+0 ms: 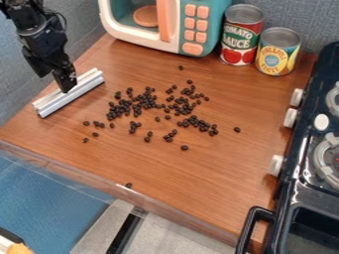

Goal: Sweep into pile

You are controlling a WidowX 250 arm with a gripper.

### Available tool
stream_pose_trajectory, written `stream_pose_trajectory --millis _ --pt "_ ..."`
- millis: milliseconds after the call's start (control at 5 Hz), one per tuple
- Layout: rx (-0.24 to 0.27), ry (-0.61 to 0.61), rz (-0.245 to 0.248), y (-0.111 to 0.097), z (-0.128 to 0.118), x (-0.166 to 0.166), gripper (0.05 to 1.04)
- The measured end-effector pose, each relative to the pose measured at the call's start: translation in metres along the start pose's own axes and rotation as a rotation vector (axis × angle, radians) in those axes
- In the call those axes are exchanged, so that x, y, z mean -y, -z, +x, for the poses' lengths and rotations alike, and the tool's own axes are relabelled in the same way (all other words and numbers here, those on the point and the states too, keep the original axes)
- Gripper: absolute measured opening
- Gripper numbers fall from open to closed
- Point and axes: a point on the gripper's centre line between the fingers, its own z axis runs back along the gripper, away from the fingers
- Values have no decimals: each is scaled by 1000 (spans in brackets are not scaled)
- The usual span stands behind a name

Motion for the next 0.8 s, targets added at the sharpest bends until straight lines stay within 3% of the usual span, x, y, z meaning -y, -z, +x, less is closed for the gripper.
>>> stream_pose_trajectory --millis 400,800 --pt "-34 3 -29 13 -7 5 1000" --pt "-12 2 -79 8 3 8 1000"
